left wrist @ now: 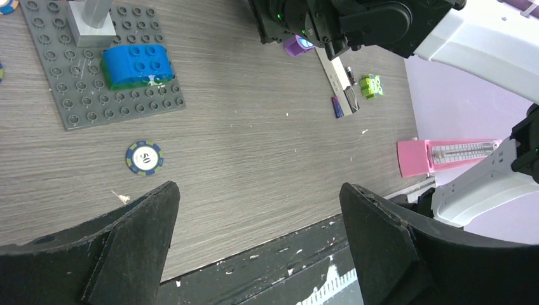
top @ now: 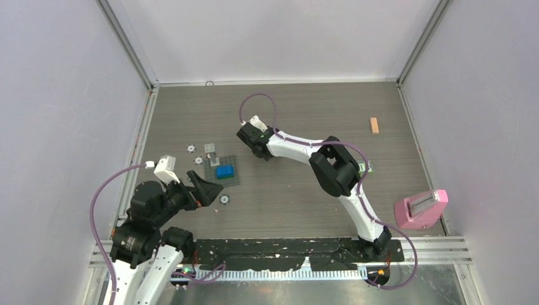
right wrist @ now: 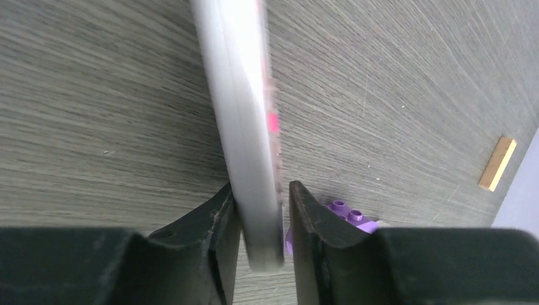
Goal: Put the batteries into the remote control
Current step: Place the remote control at the center of the board.
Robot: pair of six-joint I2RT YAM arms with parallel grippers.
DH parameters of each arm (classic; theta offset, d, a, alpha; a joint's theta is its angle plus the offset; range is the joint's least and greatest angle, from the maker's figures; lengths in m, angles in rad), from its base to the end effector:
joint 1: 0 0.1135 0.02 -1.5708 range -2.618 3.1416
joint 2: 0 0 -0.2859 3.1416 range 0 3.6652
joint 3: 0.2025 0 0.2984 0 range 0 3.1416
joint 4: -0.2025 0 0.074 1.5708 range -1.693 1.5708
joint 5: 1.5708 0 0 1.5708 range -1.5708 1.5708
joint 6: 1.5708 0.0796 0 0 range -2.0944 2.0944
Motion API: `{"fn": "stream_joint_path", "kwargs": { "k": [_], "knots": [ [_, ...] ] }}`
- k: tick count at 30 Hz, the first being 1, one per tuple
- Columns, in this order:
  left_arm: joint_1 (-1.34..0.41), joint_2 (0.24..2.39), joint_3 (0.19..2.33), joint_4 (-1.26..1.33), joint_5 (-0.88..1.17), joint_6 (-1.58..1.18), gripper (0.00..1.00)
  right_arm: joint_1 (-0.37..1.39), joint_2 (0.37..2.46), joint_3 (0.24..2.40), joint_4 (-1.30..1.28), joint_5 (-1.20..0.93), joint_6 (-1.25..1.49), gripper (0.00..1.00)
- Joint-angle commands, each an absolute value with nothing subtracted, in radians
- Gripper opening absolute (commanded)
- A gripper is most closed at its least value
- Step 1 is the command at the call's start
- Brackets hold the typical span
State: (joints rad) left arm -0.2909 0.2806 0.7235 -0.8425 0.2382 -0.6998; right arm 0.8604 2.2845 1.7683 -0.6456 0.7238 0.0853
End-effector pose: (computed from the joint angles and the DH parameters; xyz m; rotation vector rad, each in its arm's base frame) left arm 0.1125 -0.0533 0.3133 -0.2580 2.0495 -0.8660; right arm 0.3948 0.3781 0.1149 -0.7321 2.2919 -0.5819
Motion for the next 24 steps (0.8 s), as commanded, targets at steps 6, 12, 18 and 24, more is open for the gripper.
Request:
{"fn": "stream_joint_path", "kwargs": {
  "k": [6, 12, 18, 24],
  "knots": [
    [-0.293, 0.298, 0.731, -0.811, 0.259, -0.686, 0.98, 0.861, 2.241, 1.779, -0.657, 0.579, 0.116, 0.59],
    [-0.293, 0.298, 0.738, -0.819, 0.266, -0.686, 0.98, 0.853, 2.159, 1.752, -0.643, 0.395, 0.148, 0.66],
    [-0.293, 0.278, 0.743, -0.833, 0.268, -0.685, 0.98, 0.817, 1.944, 1.589, -0.547, 0.252, 0.192, 0.68],
    [-0.293, 0.27, 0.766, -0.831, 0.269, -0.667, 0.98, 0.716, 1.713, 1.372, -0.455, 0.259, 0.222, 0.68]
  ]
}}
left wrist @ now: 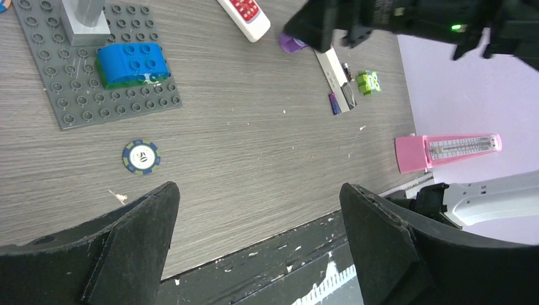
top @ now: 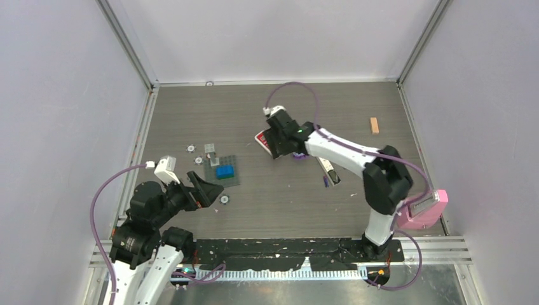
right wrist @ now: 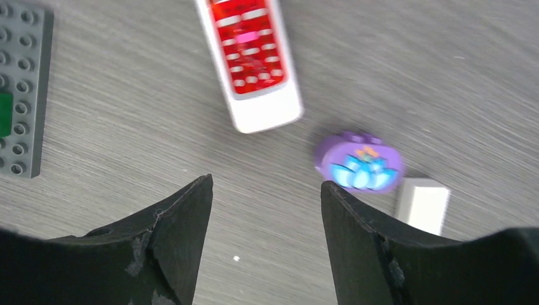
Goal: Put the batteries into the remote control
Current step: Place the remote control at the center of the board, then pick up the remote control from the center of the board.
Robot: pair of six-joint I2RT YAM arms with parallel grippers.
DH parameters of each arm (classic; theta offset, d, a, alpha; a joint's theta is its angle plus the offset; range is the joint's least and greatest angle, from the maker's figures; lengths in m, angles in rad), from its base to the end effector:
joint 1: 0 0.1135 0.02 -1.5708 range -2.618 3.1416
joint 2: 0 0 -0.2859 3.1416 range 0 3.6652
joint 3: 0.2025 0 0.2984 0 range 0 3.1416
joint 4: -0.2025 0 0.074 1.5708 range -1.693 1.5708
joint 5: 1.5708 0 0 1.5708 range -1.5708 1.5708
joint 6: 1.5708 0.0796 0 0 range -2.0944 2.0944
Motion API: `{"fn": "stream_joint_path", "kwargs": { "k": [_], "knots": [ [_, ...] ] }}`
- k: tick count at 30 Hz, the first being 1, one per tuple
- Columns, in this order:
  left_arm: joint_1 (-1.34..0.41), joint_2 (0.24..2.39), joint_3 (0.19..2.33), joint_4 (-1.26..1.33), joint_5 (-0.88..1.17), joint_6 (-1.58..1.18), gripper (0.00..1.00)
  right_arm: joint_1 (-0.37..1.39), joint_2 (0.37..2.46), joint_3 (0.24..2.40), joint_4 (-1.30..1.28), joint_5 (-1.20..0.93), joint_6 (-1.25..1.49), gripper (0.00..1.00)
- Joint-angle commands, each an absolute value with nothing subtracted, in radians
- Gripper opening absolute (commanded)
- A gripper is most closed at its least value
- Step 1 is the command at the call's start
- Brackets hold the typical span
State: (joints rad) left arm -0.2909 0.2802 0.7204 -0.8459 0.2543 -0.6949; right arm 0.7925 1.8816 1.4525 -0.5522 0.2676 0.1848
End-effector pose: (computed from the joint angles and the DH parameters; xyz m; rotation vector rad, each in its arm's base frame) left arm 0.1120 -0.0544 0.3118 -0.2440 2.0590 -0.8768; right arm 0.3534 0.3285 0.1933 -0.6504 2.4158 0.0591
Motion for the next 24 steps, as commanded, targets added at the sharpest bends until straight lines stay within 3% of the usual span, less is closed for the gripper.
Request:
{"fn": "stream_joint_path", "kwargs": {
  "k": [1, 8, 12, 24],
  "knots": [
    [-0.293, 0.273, 0.769, -0.828, 0.273, -0.667, 0.98, 0.69, 1.694, 1.332, -0.455, 0.279, 0.216, 0.69],
    [-0.293, 0.293, 0.747, -0.742, 0.337, -0.709, 0.99, 0.526, 1.589, 1.155, -0.451, 0.247, 0.158, 0.72],
    [-0.294, 0.302, 0.736, -0.721, 0.35, -0.721, 0.99, 0.492, 1.633, 1.138, -0.514, 0.158, 0.034, 0.74],
    [-0.293, 0.308, 0.732, -0.726, 0.356, -0.72, 0.99, 0.417, 1.773, 1.146, -0.529, 0.101, 0.035, 0.72]
  ]
}}
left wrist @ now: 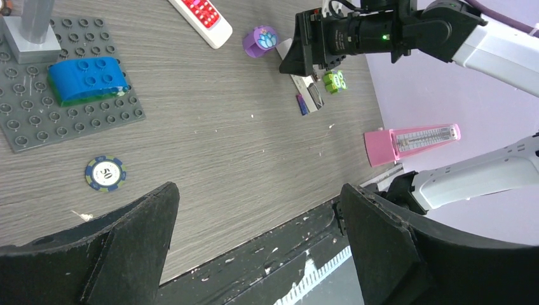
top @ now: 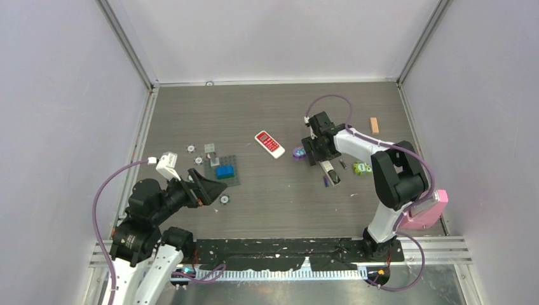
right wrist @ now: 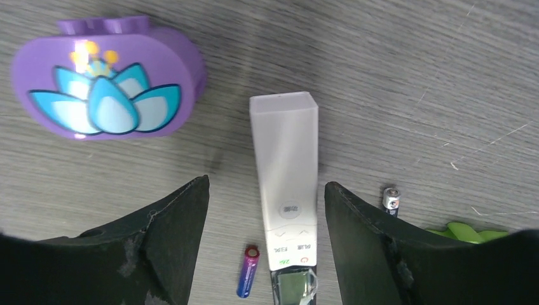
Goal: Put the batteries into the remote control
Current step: Pick up the remote control from the center of the board.
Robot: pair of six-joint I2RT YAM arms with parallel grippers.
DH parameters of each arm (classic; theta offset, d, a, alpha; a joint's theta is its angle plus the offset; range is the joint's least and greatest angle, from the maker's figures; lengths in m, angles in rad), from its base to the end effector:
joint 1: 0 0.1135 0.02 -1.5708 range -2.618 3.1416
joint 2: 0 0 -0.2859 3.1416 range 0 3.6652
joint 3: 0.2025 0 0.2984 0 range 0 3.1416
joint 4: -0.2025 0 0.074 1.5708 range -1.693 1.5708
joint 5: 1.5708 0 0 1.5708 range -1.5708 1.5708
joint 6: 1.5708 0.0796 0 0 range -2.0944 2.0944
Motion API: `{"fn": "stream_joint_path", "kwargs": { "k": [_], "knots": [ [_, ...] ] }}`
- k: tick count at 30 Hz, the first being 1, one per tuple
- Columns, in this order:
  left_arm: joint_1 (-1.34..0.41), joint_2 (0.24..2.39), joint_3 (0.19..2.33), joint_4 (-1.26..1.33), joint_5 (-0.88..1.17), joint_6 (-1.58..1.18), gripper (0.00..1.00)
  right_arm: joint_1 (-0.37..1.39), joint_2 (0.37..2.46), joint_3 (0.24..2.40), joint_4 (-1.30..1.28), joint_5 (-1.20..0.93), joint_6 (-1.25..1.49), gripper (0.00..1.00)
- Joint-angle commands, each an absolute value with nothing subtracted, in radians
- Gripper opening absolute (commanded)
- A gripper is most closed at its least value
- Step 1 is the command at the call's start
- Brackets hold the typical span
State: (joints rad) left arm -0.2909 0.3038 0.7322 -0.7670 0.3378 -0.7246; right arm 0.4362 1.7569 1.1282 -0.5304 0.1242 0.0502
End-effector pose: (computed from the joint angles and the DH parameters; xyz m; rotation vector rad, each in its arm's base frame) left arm 0.1158 -0.0622 0.3255 -0.1951 2.0115 -0.9897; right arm 0.3720 0.1625 0.1309 -0.4857 2.6691 -0.0273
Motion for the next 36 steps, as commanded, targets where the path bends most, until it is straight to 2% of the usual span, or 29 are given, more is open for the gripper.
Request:
{"fn": "stream_joint_path", "kwargs": {
  "k": [1, 4, 8, 9, 11, 13, 18, 23, 26, 29, 30, 32, 36],
  "knots": [
    [-0.293, 0.308, 0.73, -0.726, 0.356, -0.721, 1.0, 0.413, 1.777, 1.148, -0.528, 0.098, 0.034, 0.7],
    [-0.293, 0.311, 0.729, -0.725, 0.357, -0.722, 1.0, 0.396, 1.795, 1.157, -0.526, 0.089, 0.038, 0.64],
    [-0.293, 0.311, 0.726, -0.723, 0.359, -0.723, 1.0, 0.387, 1.794, 1.157, -0.515, 0.078, 0.045, 0.42],
    [-0.293, 0.312, 0.724, -0.719, 0.362, -0.723, 1.0, 0.387, 1.79, 1.156, -0.511, 0.081, 0.049, 0.31],
    [-0.293, 0.311, 0.72, -0.703, 0.387, -0.71, 1.0, 0.388, 1.765, 1.149, -0.497, 0.091, 0.053, 0.19],
    [-0.293, 0.309, 0.721, -0.69, 0.408, -0.688, 1.0, 0.388, 1.724, 1.132, -0.471, 0.094, 0.059, 0.14],
    [-0.293, 0.305, 0.72, -0.662, 0.435, -0.664, 1.0, 0.388, 1.543, 1.099, -0.398, 0.091, 0.075, 0.1],
    [-0.293, 0.305, 0.687, -0.589, 0.48, -0.7, 1.0, 0.388, 1.315, 1.048, -0.302, -0.107, 0.172, 0.09],
    [-0.293, 0.308, 0.661, -0.511, 0.514, -0.755, 1.0, 0.389, 1.207, 0.949, -0.092, -0.313, 0.366, 0.09],
    [-0.293, 0.315, 0.615, -0.353, 0.596, -0.823, 1.0, 0.401, 1.113, 0.848, 0.184, -0.423, 0.611, 0.09],
    [-0.293, 0.319, 0.601, -0.295, 0.62, -0.848, 1.0, 0.419, 1.1, 0.823, 0.311, -0.433, 0.763, 0.09],
    [-0.295, 0.328, 0.573, -0.178, 0.658, -0.882, 0.99, 0.473, 1.058, 0.752, 0.461, -0.4, 0.866, 0.09],
    [-0.333, 0.345, 0.527, -0.001, 0.639, -0.915, 0.99, 0.663, 1.014, 0.726, 0.576, -0.2, 0.935, 0.09]
  ]
}}
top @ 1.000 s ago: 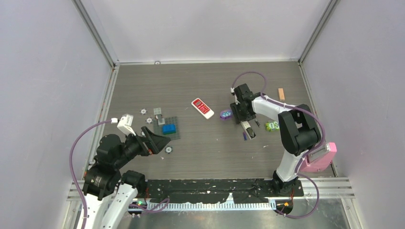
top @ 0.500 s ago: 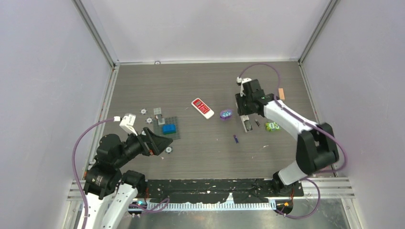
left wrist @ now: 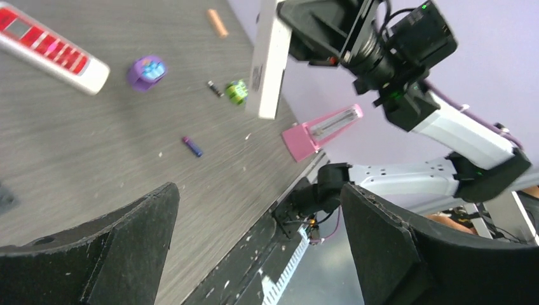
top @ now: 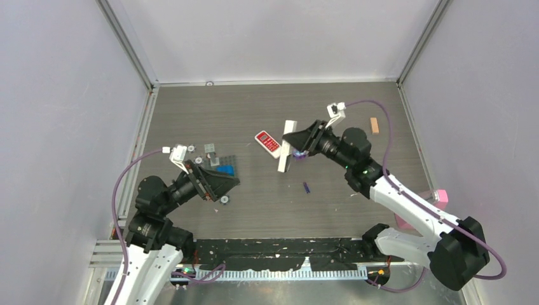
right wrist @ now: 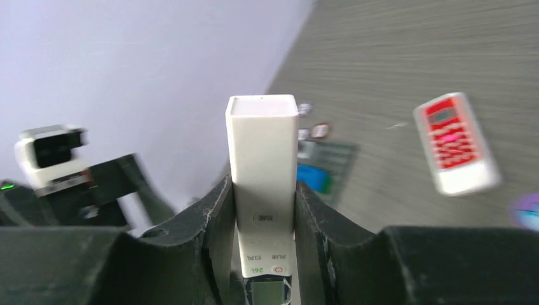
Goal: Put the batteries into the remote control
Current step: Pick up the remote control from the center of the board.
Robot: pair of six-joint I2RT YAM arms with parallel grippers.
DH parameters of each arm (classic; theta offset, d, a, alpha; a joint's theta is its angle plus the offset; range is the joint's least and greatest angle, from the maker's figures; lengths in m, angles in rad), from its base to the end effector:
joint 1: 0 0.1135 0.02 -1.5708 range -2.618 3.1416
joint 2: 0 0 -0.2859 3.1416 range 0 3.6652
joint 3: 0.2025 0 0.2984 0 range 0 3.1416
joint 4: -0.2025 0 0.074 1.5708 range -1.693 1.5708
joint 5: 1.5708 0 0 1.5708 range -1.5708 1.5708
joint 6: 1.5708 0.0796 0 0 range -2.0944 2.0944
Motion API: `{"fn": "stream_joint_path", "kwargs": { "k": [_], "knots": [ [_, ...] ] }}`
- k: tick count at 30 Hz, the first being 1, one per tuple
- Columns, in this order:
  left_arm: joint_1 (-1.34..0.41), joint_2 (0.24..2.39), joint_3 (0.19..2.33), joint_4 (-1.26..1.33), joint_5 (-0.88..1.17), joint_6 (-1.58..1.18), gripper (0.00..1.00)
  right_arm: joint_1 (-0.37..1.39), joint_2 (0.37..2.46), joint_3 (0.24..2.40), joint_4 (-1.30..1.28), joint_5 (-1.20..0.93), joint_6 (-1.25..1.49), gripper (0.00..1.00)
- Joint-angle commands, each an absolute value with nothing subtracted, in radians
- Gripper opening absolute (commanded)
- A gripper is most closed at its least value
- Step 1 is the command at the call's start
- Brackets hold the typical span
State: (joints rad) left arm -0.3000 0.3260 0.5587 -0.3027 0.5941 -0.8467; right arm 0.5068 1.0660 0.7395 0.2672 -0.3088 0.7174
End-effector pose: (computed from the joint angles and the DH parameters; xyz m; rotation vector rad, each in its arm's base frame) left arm 0.1391 -0.0897 0.3211 0.0085 1.8133 -1.3303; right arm 0.2745 0.1801 0.3180 -0.0712 1.7637 1.1681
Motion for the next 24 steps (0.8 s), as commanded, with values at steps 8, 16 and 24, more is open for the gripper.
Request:
{"fn": "stream_joint_path", "kwargs": {
  "k": [8, 16, 24],
  "knots": [
    [-0.455, 0.398, 0.492, 0.16, 0.539, -0.917, 1.0, 0.902, 1.085, 0.728, 0.803, 0.013, 1.004, 0.09],
    [-0.538, 0.49, 0.533, 0.233, 0.572, -0.923, 0.98, 0.989, 1.151, 0.758, 0.894, 0.068, 1.008, 0.1],
    [-0.554, 0.542, 0.545, 0.249, 0.58, -0.936, 0.5, 1.002, 1.165, 0.759, 0.918, 0.048, 1.011, 0.13]
  ]
}}
